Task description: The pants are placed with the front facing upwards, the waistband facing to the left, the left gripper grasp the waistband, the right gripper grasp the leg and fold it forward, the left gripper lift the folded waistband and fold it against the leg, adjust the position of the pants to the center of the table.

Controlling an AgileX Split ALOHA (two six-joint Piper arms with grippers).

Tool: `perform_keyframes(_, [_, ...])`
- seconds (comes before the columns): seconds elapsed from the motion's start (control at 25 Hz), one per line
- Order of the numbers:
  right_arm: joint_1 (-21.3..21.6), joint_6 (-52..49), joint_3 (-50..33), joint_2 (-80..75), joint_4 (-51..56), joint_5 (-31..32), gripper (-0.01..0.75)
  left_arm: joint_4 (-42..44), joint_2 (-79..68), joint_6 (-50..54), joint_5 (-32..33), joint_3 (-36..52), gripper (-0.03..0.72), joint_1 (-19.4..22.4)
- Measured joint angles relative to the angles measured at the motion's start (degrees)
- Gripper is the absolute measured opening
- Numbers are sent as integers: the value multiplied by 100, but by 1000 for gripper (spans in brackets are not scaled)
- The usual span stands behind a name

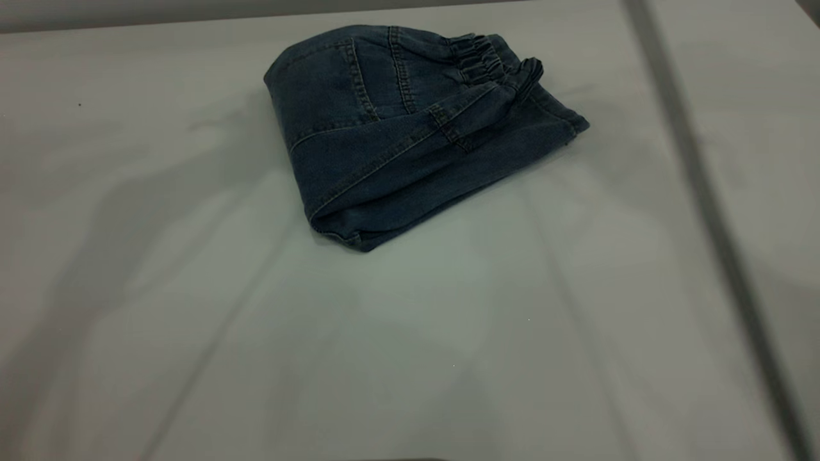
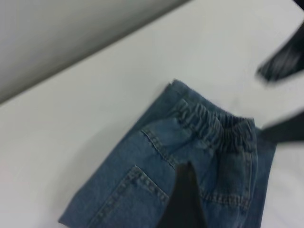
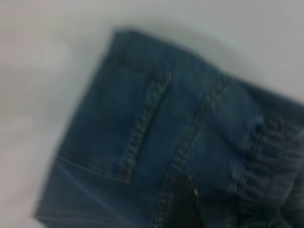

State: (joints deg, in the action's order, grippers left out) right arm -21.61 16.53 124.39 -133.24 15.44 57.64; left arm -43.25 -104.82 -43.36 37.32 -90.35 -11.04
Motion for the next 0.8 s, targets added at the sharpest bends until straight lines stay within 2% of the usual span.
perform_keyframes(0.12, [-575, -819, 0, -316, -1224, -204, 497, 0, 198, 36, 53, 0, 555, 29])
perform_keyframes(0.28, [-1002, -1283, 0, -814, -1841, -282, 497, -10, 262, 47, 274, 0, 554, 29])
perform_keyframes(0.56, [-1096, -1694, 0, -1581, -1904, -204, 497, -10, 262, 57, 656, 10, 554, 29])
perform_keyframes(0.8, [-1096, -1969, 27, -1681, -1737, 336, 496, -10, 262, 57, 692, 10, 554, 29])
